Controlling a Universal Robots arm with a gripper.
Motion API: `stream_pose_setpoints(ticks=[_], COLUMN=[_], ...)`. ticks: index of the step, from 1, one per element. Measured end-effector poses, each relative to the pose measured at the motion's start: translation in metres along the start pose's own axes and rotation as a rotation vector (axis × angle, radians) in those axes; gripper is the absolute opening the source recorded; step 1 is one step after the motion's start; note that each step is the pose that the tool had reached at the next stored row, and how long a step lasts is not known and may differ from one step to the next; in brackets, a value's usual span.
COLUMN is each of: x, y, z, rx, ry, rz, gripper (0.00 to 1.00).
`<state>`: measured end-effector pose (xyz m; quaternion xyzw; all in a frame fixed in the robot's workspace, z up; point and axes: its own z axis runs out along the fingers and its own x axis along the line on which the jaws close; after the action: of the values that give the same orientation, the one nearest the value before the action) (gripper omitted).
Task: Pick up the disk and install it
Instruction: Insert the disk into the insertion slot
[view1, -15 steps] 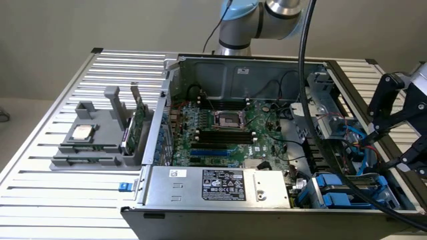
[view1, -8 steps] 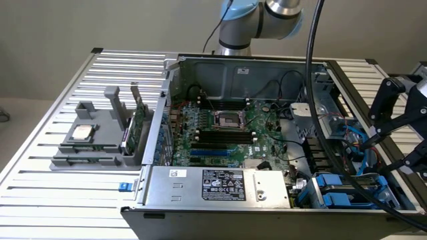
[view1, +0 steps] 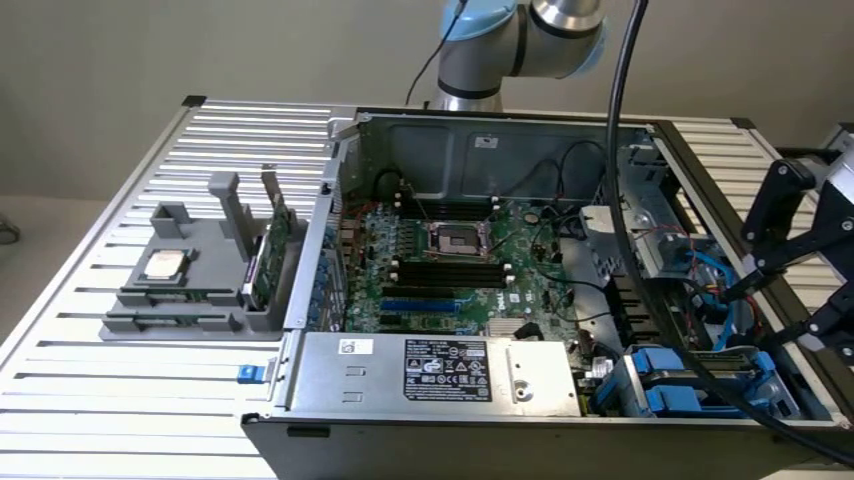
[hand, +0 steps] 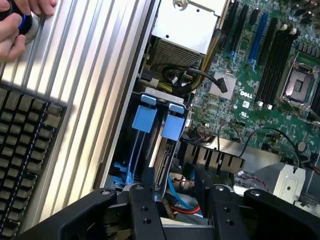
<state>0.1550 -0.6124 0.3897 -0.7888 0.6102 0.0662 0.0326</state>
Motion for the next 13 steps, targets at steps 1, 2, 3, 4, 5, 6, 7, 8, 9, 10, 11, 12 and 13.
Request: stream_pose_setpoints(ticks=[1,2,3,4,5,6,7,8,9,10,11,12,13], x=[0.0001,0.0001,0.0002,0.0003,0.0003,0.0004,0.0004,0.0005,0.0005,0.0006,0.0007,0.0007,0.0008], y=[0.0000,0.0000,0.0000,0.0000,0.0000,0.0000,-0.0001,0.0000,-0.0001,-0.0001,-0.0001,-0.0001,-0.0001], z=[0.0005,0.0010,0.0015,0.0019,0.0023,0.0027,0.0031,0.0034,0.0038,0.0042,0.0045,0.0049,0.0053], rx=[0.0028,0.0055,0.0081,0.0107,0.0133,0.0158,0.0185,0.0211,0.0238,0.0263,0.0289,0.0317,0.0343], ry=[-0.0006,-0.0012,-0.0017,-0.0023,-0.0028,-0.0033,-0.0039,-0.0044,-0.0050,-0.0054,-0.0060,-0.0065,-0.0072], rz=[0.019,0.037,0.055,0.073,0.091,0.108,0.127,0.144,0.162,0.180,0.198,0.217,0.235], gripper=[0.45,0.45,0.45,0.45,0.45,0.45,0.45,0.45,0.45,0.45,0.45,0.45,0.45])
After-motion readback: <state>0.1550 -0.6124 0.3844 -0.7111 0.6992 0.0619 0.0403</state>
